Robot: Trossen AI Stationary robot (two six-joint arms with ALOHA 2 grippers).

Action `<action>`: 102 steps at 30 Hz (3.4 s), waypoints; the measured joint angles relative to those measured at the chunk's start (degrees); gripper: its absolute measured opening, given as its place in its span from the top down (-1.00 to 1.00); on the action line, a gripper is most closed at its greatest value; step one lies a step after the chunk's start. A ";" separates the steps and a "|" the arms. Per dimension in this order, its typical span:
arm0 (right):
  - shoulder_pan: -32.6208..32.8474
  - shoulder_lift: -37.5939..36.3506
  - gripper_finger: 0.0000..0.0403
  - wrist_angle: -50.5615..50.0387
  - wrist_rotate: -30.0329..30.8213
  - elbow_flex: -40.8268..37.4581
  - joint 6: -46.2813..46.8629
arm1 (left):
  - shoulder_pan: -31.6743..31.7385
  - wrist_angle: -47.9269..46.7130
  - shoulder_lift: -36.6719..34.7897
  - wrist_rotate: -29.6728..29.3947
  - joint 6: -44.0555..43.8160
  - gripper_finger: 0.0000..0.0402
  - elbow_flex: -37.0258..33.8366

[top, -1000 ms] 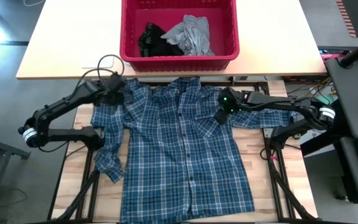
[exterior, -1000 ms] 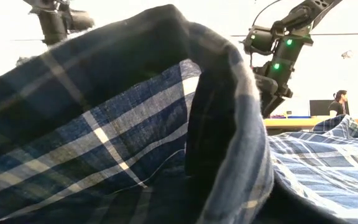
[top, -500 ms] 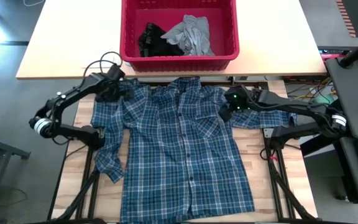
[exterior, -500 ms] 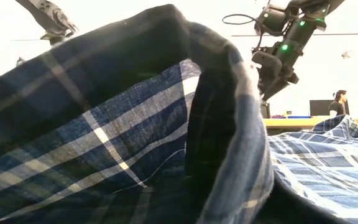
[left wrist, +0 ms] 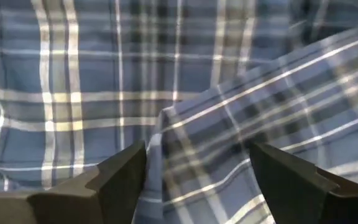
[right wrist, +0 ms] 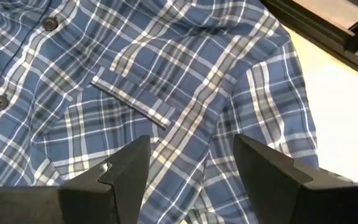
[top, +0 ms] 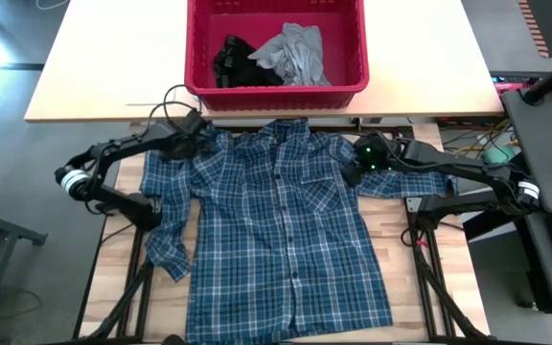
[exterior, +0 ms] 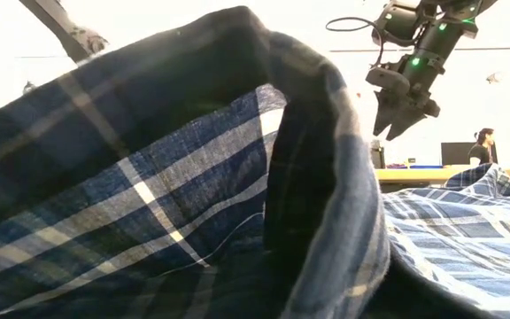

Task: Fold Laundry from Bin
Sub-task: Fold the blue patterned long sleeve shirt

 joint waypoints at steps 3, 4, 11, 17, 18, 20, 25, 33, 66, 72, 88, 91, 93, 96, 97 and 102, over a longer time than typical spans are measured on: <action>0.01 -0.09 -0.11 -0.85 0.00 -0.30 0.03 | -0.02 -0.76 1.75 -2.88 -2.66 -0.35 -0.23; 0.08 -0.09 -0.11 -1.26 0.00 -0.37 0.04 | 0.02 -1.50 1.96 -3.51 -4.01 -0.35 -0.25; 0.11 -0.29 -0.11 -2.76 0.02 -1.36 1.82 | 0.16 -2.11 2.07 -4.12 -5.98 -0.24 -0.63; 0.09 -0.27 -0.11 -2.62 0.17 -1.67 1.04 | 0.02 1.08 3.80 1.67 -6.07 0.72 -2.51; 0.09 -0.29 -0.11 -2.65 0.21 -1.67 0.55 | 0.02 0.44 3.83 1.50 -6.17 0.86 -2.59; 0.09 -0.33 -0.11 -2.63 0.65 -1.67 -0.28 | 0.09 -0.88 3.14 1.34 -6.37 0.92 -2.63; 0.07 -0.98 -0.11 -2.61 1.58 -1.72 -1.83 | -3.14 -12.87 -4.96 -3.45 -7.37 0.99 1.75; -0.02 -1.14 -0.11 -2.19 1.64 -1.72 -5.51 | -13.78 -34.31 -21.98 -8.28 -16.90 1.00 11.07; 0.35 26.00 0.00 45.61 -4.23 -16.13 -15.32 | -20.33 -25.90 -24.61 -8.43 -1.34 -0.16 19.38; 1.23 26.77 0.04 37.85 -2.41 -18.82 -13.23 | -30.78 4.62 -18.47 -10.67 7.48 -0.17 13.36; 6.24 -7.06 0.04 3.45 -1.97 -10.38 3.44 | -38.85 15.76 9.04 -7.47 3.53 -0.16 16.22; 5.36 -9.40 0.04 10.80 -1.77 -6.78 4.38 | -39.10 18.93 12.20 -4.11 5.64 -0.16 15.58; 3.88 -7.89 0.04 17.12 -2.14 -4.37 6.17 | -40.00 21.67 14.16 -1.82 6.90 -0.16 14.82; 1.72 -1.65 0.04 20.74 -4.85 -1.88 8.28 | -42.10 21.84 17.41 -1.48 7.37 -0.16 14.36; 1.47 1.03 0.03 22.93 -5.19 -1.13 9.73 | -42.76 22.00 18.38 -1.50 7.94 -0.16 14.24; 0.44 15.04 -0.10 32.48 -6.54 1.15 17.44 | -45.33 23.36 23.29 -1.75 9.97 -0.15 13.78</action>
